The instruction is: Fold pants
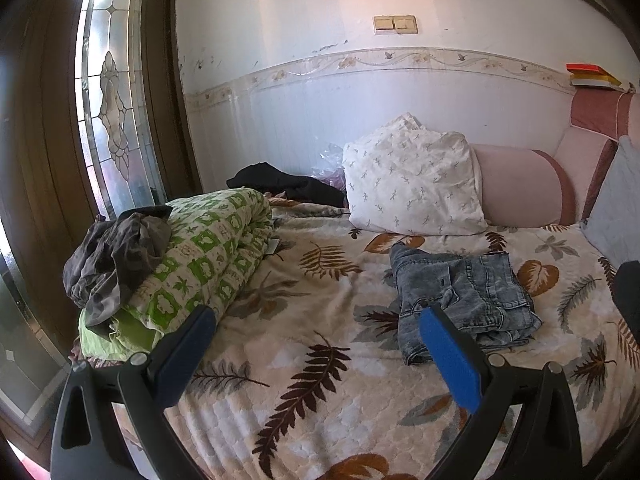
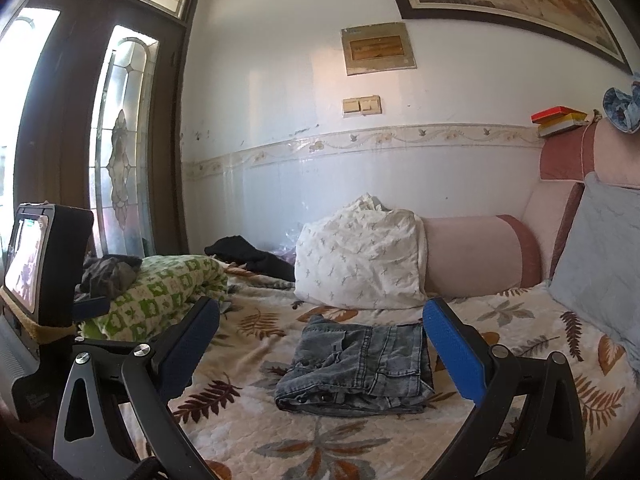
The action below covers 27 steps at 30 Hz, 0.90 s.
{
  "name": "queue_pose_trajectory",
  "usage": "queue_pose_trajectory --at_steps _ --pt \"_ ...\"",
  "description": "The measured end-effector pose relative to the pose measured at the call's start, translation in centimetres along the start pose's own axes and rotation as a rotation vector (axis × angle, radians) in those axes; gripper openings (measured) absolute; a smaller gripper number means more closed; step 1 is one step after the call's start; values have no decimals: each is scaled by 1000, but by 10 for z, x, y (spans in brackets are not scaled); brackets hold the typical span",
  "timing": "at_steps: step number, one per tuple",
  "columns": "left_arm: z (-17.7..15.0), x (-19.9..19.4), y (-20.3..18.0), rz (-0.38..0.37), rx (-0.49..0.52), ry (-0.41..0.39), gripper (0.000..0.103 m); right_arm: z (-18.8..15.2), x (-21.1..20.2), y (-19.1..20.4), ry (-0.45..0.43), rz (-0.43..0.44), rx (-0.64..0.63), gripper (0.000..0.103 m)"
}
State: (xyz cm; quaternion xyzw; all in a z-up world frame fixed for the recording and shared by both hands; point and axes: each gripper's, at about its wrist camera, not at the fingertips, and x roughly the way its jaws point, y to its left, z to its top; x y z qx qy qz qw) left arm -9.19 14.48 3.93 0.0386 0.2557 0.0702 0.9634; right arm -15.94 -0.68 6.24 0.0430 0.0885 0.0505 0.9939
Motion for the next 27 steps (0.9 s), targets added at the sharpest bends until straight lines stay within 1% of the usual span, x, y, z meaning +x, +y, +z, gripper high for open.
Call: queue_pose_trajectory --at_steps 14,22,27 --pt "-5 14 12 -9 -29 28 103 -4 12 11 30 1 -29 103" --pt "-8 24 22 -17 -46 43 103 -9 24 15 63 -7 -21 103" --pt "-10 33 30 -19 -66 59 103 -11 32 21 78 -7 -38 103"
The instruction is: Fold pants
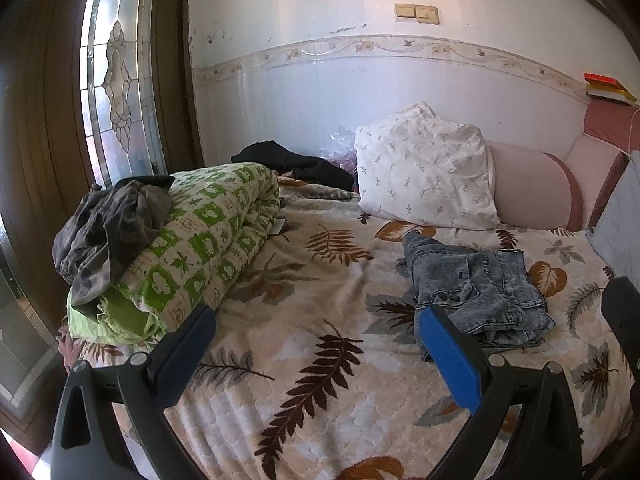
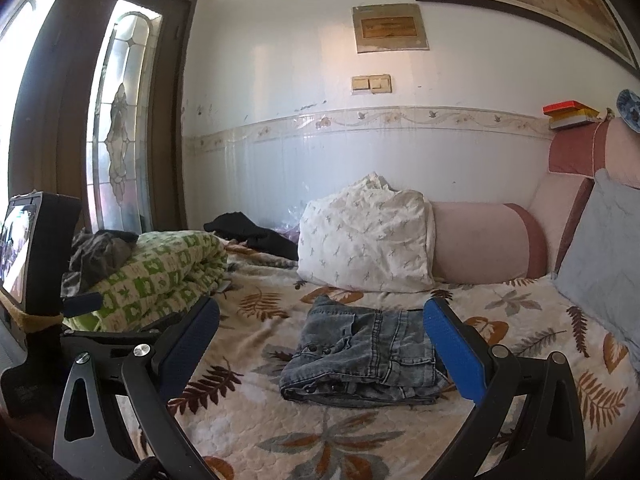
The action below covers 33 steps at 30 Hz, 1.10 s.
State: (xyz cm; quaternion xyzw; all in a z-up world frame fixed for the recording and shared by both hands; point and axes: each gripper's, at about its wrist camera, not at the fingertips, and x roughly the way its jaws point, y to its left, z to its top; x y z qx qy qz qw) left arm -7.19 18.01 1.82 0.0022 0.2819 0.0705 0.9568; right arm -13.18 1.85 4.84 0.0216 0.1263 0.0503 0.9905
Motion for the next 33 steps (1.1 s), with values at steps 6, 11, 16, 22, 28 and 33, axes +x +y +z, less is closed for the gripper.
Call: queue_pose_trajectory --at_steps 6,11,16,22,28,33 --pt "-1 12 13 1 -17 17 103 -1 12 11 24 -5 -7 103" --pt "-2 24 26 2 -36 33 103 -3 24 21 43 -6 -11 103" --pt "-3 37 36 4 -36 48 103 -4 38 34 55 -8 -24 103" --pt "-5 51 48 8 -49 70 103 -5 53 44 74 -6 -20 103" --pt "-6 61 58 13 -61 85 103 -7 64 53 85 -1 -22 103" --pt "-7 66 62 14 -55 90 103 -9 70 59 92 4 -29 103"
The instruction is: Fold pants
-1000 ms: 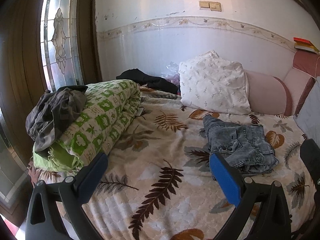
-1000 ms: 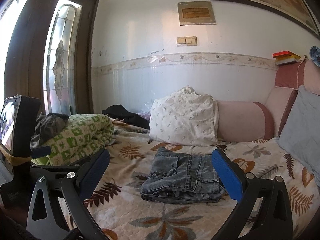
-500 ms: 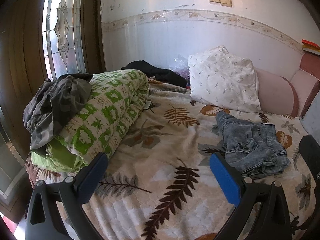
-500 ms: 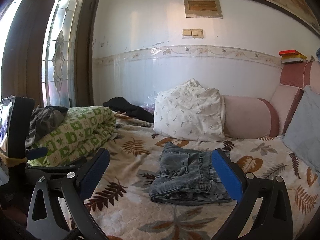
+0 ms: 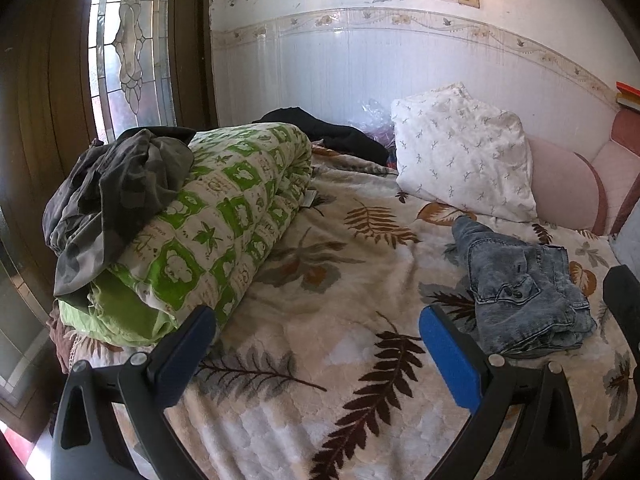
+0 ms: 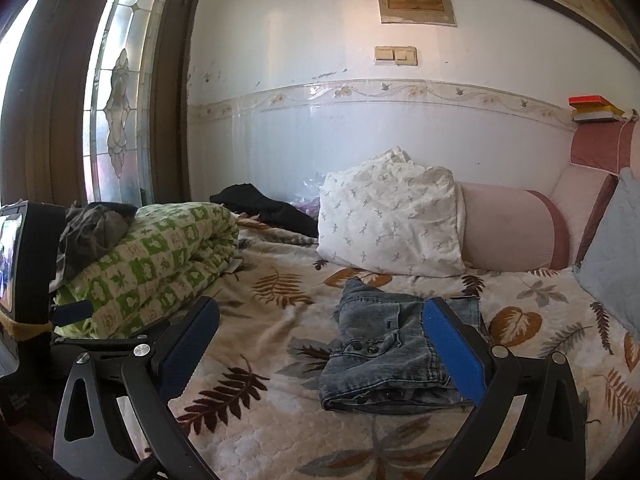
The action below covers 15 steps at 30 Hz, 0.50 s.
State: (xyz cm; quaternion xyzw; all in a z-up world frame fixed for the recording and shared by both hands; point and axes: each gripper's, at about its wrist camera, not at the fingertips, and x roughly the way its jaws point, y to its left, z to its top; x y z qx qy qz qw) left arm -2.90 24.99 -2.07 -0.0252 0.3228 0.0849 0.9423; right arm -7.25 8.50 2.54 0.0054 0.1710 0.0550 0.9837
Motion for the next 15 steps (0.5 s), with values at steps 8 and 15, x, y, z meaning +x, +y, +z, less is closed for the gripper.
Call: queue_pose_trajectory --at_steps 8,15 --pt "-2 9 1 1 13 15 103 -3 8 1 11 -1 11 103" --pt "-3 20 0 8 17 30 103 -6 16 3 23 -2 12 103"
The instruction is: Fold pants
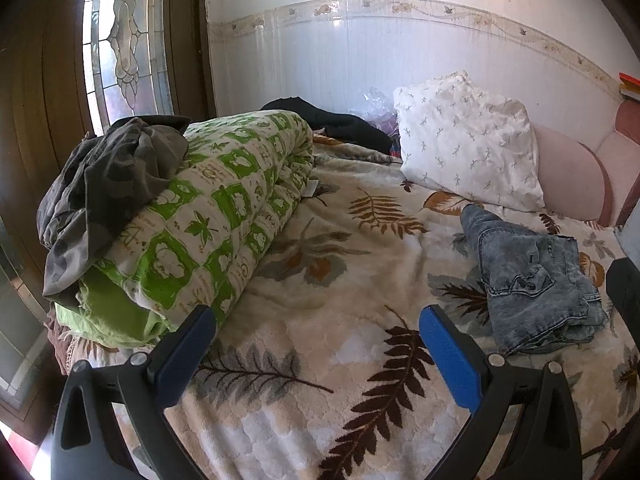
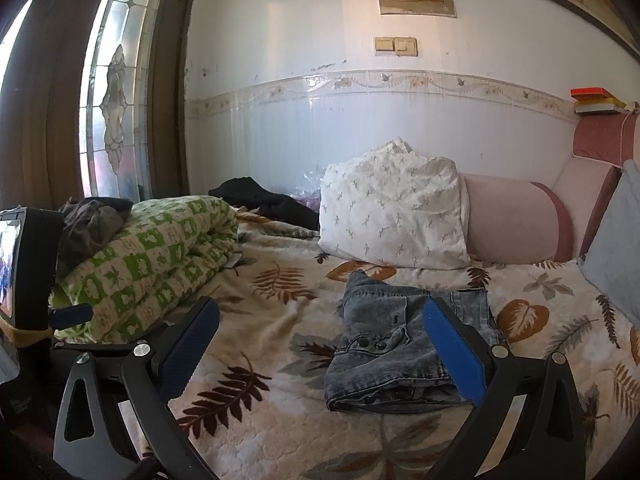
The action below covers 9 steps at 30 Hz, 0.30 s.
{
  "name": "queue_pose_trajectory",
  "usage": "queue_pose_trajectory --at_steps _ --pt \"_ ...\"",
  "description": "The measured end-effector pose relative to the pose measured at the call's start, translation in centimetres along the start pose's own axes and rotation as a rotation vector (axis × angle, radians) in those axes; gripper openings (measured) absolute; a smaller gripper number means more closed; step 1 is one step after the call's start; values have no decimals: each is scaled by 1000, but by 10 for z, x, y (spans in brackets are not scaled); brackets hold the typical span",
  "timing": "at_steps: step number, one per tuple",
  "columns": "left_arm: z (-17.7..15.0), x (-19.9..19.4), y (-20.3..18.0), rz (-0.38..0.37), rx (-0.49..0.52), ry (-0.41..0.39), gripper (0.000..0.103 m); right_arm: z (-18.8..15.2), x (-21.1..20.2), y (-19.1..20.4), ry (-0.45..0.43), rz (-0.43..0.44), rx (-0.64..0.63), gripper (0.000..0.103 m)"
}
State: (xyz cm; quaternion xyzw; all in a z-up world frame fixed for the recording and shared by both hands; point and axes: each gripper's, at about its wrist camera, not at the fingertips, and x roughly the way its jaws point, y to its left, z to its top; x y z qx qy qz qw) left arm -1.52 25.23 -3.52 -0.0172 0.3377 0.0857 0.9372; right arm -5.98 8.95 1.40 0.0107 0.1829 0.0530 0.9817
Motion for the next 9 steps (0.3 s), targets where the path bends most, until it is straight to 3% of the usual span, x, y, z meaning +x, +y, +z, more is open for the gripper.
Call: queue_pose_trajectory --at_steps 9 --pt "-3 7 -8 -4 24 5 103 -6 12 -5 25 -1 14 103"
